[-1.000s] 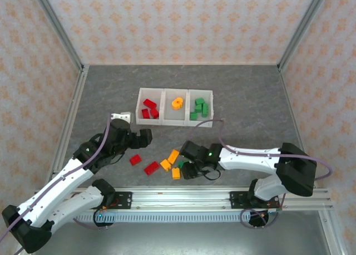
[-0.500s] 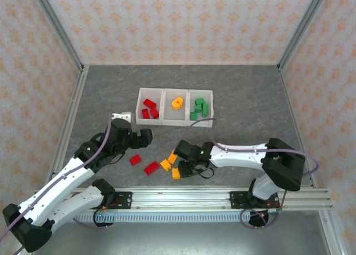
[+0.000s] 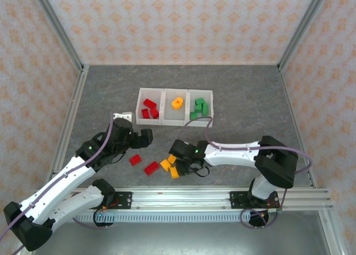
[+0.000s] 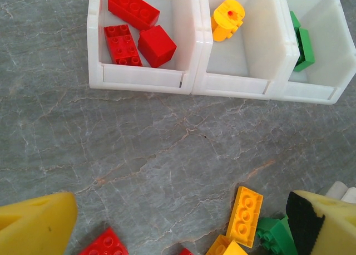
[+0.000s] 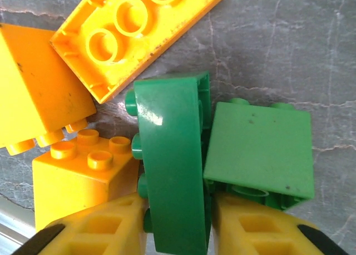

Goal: Sort the legos into containers by color
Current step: Pick up the lego from the bottom-center of the table, then place the lego in the container.

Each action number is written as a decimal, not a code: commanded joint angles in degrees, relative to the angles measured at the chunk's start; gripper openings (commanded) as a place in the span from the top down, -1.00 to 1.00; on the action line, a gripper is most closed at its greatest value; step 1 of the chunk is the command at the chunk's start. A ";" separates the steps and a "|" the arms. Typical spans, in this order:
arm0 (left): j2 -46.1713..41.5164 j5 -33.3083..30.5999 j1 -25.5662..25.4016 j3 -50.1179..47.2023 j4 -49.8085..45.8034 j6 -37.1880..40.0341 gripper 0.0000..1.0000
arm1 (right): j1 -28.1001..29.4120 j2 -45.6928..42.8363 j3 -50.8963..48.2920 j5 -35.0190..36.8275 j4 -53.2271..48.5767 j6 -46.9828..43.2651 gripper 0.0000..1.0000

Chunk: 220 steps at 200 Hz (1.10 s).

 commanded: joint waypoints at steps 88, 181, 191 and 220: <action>-0.09 -1.18 -0.25 -0.37 0.17 -0.10 -0.99 | 0.30 -3.67 5.58 3.48 -3.98 -2.64 0.58; -0.80 0.30 -0.27 -0.42 0.39 0.63 -0.99 | -2.65 -7.35 17.53 14.83 -9.79 -9.00 0.60; -0.80 0.85 -0.28 -0.26 0.54 0.93 -0.99 | -3.88 -7.54 19.53 15.64 -9.59 -10.16 0.59; -0.88 0.94 -0.28 0.29 0.00 0.93 -0.99 | -9.10 -7.99 23.06 15.99 -7.50 -14.14 0.58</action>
